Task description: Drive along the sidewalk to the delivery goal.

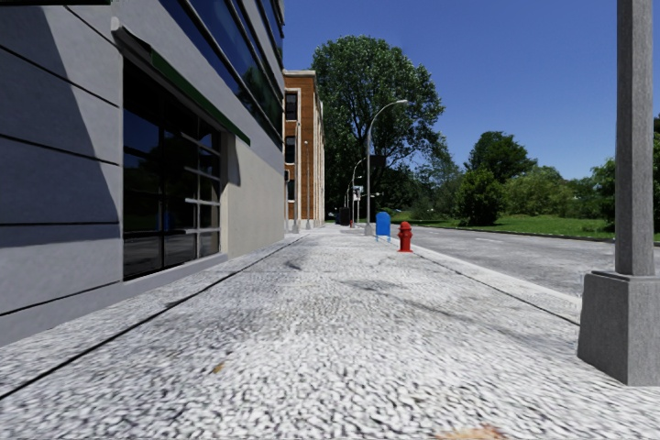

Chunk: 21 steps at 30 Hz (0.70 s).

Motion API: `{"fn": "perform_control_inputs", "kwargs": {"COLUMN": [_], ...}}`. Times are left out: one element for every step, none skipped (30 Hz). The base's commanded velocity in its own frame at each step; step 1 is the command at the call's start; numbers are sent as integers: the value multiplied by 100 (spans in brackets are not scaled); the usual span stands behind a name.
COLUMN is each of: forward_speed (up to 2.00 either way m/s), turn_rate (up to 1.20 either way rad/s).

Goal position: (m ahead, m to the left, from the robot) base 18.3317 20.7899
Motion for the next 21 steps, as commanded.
{"fn": "perform_control_inputs", "kwargs": {"forward_speed": [200, 200, 200, 200, 200, 200, 200, 200, 200, 200, 200, 200, 200, 200, 200, 200, 200, 200, 200, 200, 200], "turn_rate": [0, 0, 0, 0, 0, 0, 0, 0, 0, 0, 0, 0, 0, 0, 0, 0, 0, 0, 0, 0, 0]}}
